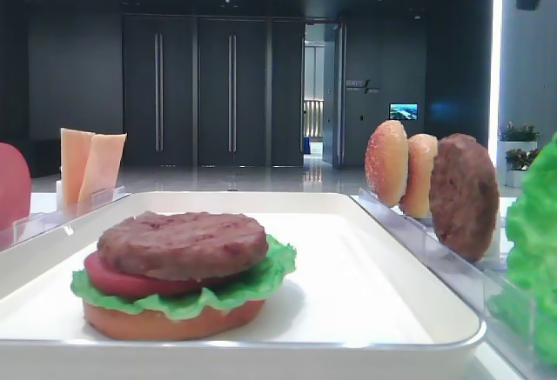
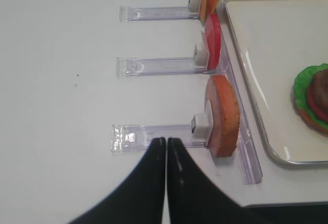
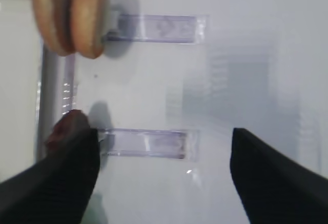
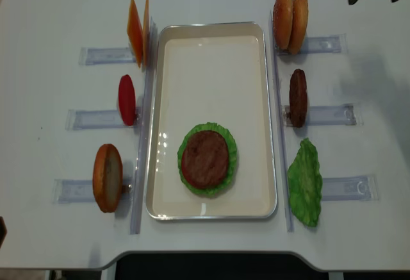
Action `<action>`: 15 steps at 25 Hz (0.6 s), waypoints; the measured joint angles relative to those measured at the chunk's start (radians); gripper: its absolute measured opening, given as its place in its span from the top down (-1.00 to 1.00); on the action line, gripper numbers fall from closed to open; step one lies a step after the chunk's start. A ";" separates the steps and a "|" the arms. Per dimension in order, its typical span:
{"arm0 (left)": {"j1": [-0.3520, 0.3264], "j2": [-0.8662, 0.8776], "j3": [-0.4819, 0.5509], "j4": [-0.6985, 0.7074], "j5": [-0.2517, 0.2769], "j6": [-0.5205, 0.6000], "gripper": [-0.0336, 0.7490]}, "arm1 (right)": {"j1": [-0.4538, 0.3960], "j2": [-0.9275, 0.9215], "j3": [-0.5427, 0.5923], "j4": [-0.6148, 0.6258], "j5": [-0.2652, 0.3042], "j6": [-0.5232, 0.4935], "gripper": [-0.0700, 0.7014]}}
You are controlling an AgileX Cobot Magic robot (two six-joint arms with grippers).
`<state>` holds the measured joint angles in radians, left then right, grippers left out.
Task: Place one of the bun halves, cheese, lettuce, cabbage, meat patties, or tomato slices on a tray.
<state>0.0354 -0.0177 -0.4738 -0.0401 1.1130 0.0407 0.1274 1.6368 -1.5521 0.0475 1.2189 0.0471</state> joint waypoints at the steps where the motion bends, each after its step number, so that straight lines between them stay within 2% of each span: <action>1: 0.000 0.000 0.000 0.000 0.000 0.000 0.92 | -0.036 0.000 0.000 0.000 0.000 -0.012 -0.50; 4: 0.000 0.000 0.000 0.000 0.000 0.000 0.92 | -0.125 0.000 0.000 0.000 0.002 -0.033 -0.49; 7: 0.000 0.000 0.000 0.000 0.000 0.000 0.92 | -0.179 0.000 0.000 0.000 0.003 -0.038 -0.48; 12: 0.000 0.000 0.000 0.000 0.000 0.000 0.92 | -0.197 -0.003 0.008 -0.002 0.002 -0.047 -0.48; 15: 0.000 0.000 0.000 0.000 0.000 0.000 0.92 | -0.197 -0.033 0.064 -0.002 0.002 -0.062 -0.47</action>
<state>0.0354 -0.0177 -0.4738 -0.0401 1.1130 0.0407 -0.0695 1.6040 -1.4881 0.0458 1.2205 -0.0154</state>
